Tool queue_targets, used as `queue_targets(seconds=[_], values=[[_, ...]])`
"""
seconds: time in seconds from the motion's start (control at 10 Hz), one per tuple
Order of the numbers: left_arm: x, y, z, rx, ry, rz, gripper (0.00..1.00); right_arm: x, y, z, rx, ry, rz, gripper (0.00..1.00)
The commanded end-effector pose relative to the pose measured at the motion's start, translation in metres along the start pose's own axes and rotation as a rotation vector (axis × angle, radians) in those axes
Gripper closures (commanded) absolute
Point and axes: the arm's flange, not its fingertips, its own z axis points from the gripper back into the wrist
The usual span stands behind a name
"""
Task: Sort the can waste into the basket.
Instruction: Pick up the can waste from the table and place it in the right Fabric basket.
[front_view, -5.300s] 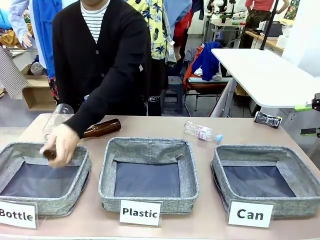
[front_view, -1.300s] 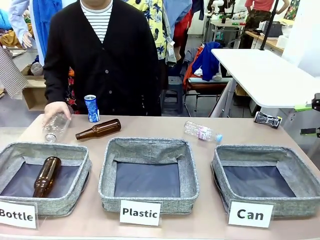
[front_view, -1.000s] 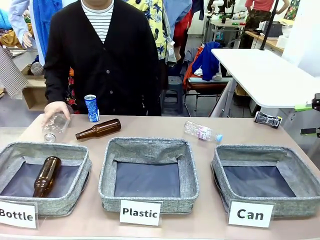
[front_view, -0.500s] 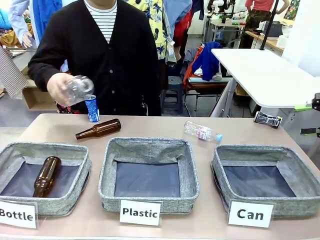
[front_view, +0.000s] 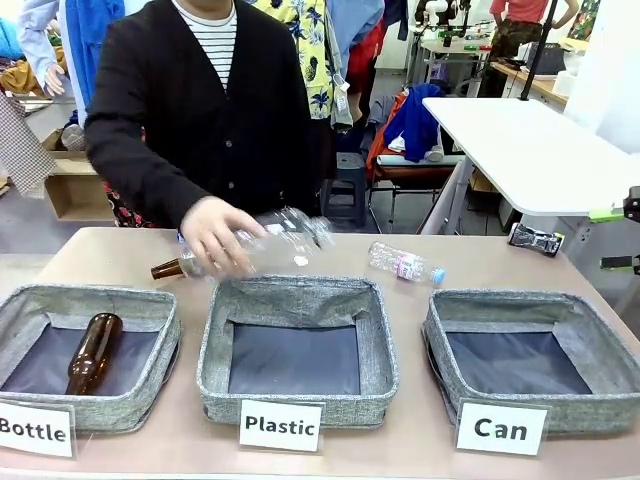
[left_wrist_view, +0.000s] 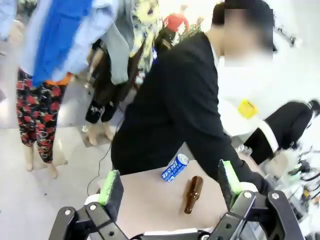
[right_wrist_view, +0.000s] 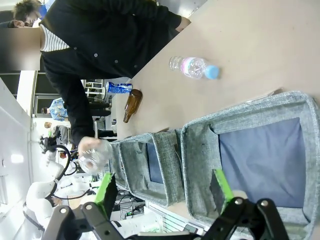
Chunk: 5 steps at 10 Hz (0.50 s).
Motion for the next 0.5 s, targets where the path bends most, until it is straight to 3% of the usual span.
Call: queue_targets(seconds=[0.0,0.2,0.4], values=[[-0.033,0.018,0.038,-0.075,-0.131,0.050,0.00,0.002,-0.001,-0.002,0.026,-0.013,0.014,0.00],[-0.052,0.034,0.052,-0.076,-0.167,0.084,0.00,0.002,-0.001,-0.002,0.026,-0.013,0.014,0.00],[-0.050,0.040,0.042,-0.066,-0.145,0.103,0.00,0.002,-0.001,-0.002,0.026,-0.013,0.014,0.00]])
